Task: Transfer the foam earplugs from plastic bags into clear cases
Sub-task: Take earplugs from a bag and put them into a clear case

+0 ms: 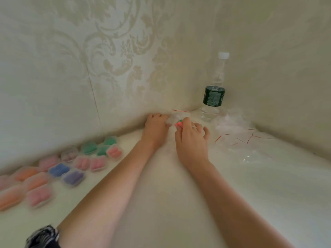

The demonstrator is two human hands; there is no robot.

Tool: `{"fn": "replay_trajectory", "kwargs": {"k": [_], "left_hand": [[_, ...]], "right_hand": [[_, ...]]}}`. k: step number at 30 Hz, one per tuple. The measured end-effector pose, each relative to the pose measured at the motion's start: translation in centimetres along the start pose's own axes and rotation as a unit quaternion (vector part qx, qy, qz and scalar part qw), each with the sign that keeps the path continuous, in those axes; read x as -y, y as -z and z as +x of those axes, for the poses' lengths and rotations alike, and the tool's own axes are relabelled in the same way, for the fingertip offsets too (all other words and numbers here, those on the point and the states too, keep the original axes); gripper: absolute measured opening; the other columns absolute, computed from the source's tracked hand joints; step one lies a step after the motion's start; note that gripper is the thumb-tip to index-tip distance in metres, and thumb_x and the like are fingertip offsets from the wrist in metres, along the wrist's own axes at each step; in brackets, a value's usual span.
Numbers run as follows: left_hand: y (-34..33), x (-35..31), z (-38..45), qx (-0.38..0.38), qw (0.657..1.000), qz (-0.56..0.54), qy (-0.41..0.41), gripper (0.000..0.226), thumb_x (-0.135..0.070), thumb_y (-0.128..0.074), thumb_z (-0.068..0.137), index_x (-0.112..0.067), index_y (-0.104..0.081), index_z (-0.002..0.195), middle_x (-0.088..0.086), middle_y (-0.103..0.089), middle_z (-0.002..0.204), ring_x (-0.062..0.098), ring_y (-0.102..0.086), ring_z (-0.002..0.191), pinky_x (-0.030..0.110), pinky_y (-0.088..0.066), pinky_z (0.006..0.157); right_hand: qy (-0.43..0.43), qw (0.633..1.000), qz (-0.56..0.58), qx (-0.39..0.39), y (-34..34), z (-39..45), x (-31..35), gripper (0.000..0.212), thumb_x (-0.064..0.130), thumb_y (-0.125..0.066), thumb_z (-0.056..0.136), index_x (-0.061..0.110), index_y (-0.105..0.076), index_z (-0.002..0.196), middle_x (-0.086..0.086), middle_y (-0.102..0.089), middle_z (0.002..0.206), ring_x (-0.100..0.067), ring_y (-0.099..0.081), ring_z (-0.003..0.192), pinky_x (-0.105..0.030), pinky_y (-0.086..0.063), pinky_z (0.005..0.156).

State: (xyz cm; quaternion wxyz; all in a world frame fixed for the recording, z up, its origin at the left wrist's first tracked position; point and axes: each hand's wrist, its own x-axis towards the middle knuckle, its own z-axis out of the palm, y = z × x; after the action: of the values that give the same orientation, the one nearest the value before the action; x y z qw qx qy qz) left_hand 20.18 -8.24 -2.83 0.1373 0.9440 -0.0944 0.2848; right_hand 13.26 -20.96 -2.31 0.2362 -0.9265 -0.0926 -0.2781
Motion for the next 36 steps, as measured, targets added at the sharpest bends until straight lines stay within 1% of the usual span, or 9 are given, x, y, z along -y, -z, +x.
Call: {"fn": "replay_trajectory", "kwargs": {"k": [6, 12, 20, 23, 26, 28, 32, 34, 36], "left_hand": [[4.6, -2.0, -4.6, -0.147, 0.94, -0.271, 0.148, 0.041, -0.019, -0.078, 0.076, -0.009, -0.063, 0.114, 0.008, -0.056, 0.106, 0.012, -0.054, 0.079, 0.003, -0.039, 0.074], [9.0, -1.9, -9.2, -0.115, 0.775, -0.553, 0.284, 0.046, -0.008, -0.077, 0.077, -0.015, -0.046, 0.111, 0.011, -0.061, 0.099, 0.014, -0.064, 0.076, 0.028, -0.058, 0.07], [11.4, 0.2, -13.3, -0.078, 0.755, -0.587, 0.281, 0.024, -0.009, -0.077, 0.07, -0.02, -0.061, 0.084, 0.002, -0.066, 0.085, 0.021, -0.064, 0.084, 0.035, -0.052, 0.091], [11.3, -0.2, -13.1, -0.073, 0.843, -0.49, 0.208, 0.024, -0.014, -0.08, 0.069, -0.023, -0.064, 0.085, -0.004, -0.068, 0.089, 0.012, -0.065, 0.079, 0.028, -0.053, 0.083], [10.8, -0.6, -12.8, -0.068, 0.925, -0.344, 0.142, 0.03, -0.019, -0.082, 0.07, -0.024, -0.065, 0.094, -0.005, -0.067, 0.101, 0.007, -0.062, 0.083, 0.015, -0.048, 0.075], [10.8, -0.8, -12.9, -0.048, 0.889, -0.406, 0.205, 0.027, -0.021, -0.075, 0.072, -0.024, -0.064, 0.096, -0.002, -0.066, 0.101, 0.012, -0.065, 0.087, 0.021, -0.052, 0.08], [12.2, -1.7, -12.6, 0.006, 0.628, -0.7, 0.34, 0.017, -0.002, -0.043, 0.091, -0.006, -0.06, 0.087, 0.009, -0.052, 0.083, 0.02, -0.06, 0.068, 0.028, -0.059, 0.064], [12.3, -1.7, -12.6, 0.025, 0.649, -0.689, 0.323, 0.017, -0.004, -0.043, 0.091, -0.008, -0.059, 0.085, 0.006, -0.046, 0.075, 0.016, -0.048, 0.061, 0.025, -0.053, 0.052], [11.7, -1.7, -12.7, 0.032, 0.724, -0.625, 0.291, 0.011, -0.008, -0.05, 0.091, -0.013, -0.058, 0.084, 0.005, -0.048, 0.076, 0.013, -0.045, 0.059, 0.025, -0.051, 0.051]], "right_hand": [[0.037, 0.997, 0.031, -0.053, 1.2, -0.3, 1.3, 0.015, 0.028, -0.037, 0.1, 0.017, -0.045, 0.093, 0.0, -0.066, 0.099, -0.027, -0.05, 0.098, -0.039, -0.027, 0.088], [0.07, 0.972, 0.201, 0.099, 2.6, -1.5, 2.7, 0.021, 0.029, -0.039, 0.1, 0.025, -0.039, 0.08, 0.006, -0.052, 0.076, -0.03, -0.053, 0.085, -0.042, -0.04, 0.075], [0.039, 0.925, 0.335, 0.174, 3.1, -3.0, 5.2, 0.021, 0.025, -0.041, 0.101, 0.009, -0.05, 0.091, -0.005, -0.063, 0.091, -0.009, -0.054, 0.075, -0.016, -0.043, 0.065], [0.074, 0.93, 0.336, 0.13, 3.1, -3.1, 5.6, 0.021, 0.024, -0.041, 0.101, 0.006, -0.051, 0.097, -0.009, -0.062, 0.098, -0.02, -0.058, 0.086, -0.032, -0.047, 0.075], [0.092, 0.934, 0.322, 0.123, 3.3, -3.0, 5.5, 0.016, 0.021, -0.042, 0.1, 0.011, -0.049, 0.091, -0.001, -0.061, 0.086, -0.015, -0.056, 0.079, -0.025, -0.043, 0.068], [0.073, 0.937, 0.313, 0.138, 3.0, -2.9, 5.4, 0.021, 0.021, -0.042, 0.1, 0.013, -0.046, 0.081, 0.002, -0.053, 0.074, -0.018, -0.049, 0.072, -0.021, -0.036, 0.059], [0.037, 0.93, 0.322, 0.172, 2.6, -3.1, 5.7, 0.029, 0.02, -0.042, 0.098, 0.018, -0.04, 0.069, 0.003, -0.047, 0.069, -0.014, -0.044, 0.069, -0.02, -0.032, 0.058], [0.029, 0.932, 0.312, 0.18, 2.6, -3.2, 5.8, 0.031, 0.02, -0.039, 0.098, 0.016, -0.038, 0.067, 0.002, -0.048, 0.069, -0.014, -0.05, 0.076, -0.029, -0.033, 0.064], [0.007, 0.925, 0.322, 0.202, 2.6, -3.3, 5.8, 0.032, 0.019, -0.036, 0.098, 0.013, -0.037, 0.066, 0.005, -0.045, 0.067, -0.005, -0.049, 0.07, -0.029, -0.031, 0.063]]}}
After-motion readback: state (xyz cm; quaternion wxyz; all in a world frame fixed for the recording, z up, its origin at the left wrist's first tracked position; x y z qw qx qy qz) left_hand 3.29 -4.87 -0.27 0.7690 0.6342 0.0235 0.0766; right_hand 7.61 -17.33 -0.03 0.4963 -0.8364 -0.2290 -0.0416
